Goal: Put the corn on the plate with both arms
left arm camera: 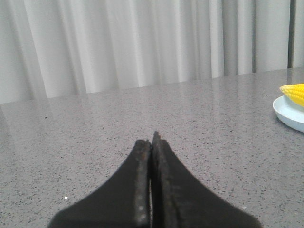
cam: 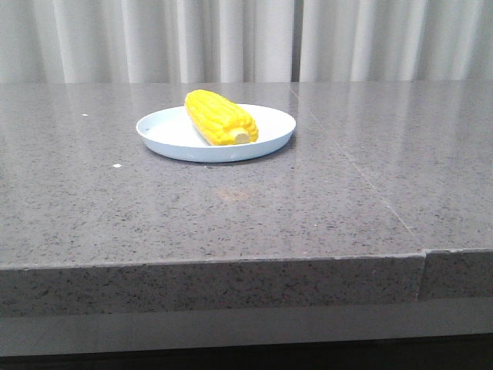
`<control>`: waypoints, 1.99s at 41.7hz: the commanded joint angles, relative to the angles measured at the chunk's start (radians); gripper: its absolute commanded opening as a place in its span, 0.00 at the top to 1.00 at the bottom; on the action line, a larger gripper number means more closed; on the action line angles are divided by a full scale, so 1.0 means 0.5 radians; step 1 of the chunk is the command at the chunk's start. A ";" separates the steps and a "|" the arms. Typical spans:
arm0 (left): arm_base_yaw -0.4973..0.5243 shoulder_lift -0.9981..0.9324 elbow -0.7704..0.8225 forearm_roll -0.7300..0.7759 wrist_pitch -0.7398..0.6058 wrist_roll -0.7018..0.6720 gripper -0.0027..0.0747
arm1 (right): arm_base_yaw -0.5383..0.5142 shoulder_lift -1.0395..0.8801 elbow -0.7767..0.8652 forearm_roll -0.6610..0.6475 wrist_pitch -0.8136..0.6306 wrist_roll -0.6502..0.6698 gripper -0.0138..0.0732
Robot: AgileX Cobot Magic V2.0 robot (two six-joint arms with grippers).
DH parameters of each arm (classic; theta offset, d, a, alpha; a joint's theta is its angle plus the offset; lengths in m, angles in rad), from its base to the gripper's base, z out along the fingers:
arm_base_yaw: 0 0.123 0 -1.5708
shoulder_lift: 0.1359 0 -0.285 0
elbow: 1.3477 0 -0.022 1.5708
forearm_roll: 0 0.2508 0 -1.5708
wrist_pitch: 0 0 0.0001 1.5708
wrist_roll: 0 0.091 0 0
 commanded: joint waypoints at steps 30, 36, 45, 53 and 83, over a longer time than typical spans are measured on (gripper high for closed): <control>0.002 -0.038 0.003 -0.022 -0.168 -0.019 0.99 | -0.256 -0.195 0.238 -0.061 -0.448 -0.024 0.92; 0.002 -0.038 0.003 -0.022 -0.168 -0.019 0.99 | -0.581 -0.486 0.635 -0.061 -0.912 -0.024 0.92; 0.002 -0.038 0.003 -0.022 -0.168 -0.019 0.99 | -0.880 -0.922 1.218 -0.061 -1.457 -0.024 0.92; 0.002 -0.038 0.003 -0.022 -0.168 -0.019 0.99 | -1.013 -1.173 1.580 -0.034 -1.752 -0.022 0.92; 0.002 -0.038 0.003 -0.022 -0.168 -0.019 0.99 | -1.029 -1.207 1.722 -0.025 -1.973 -0.009 0.92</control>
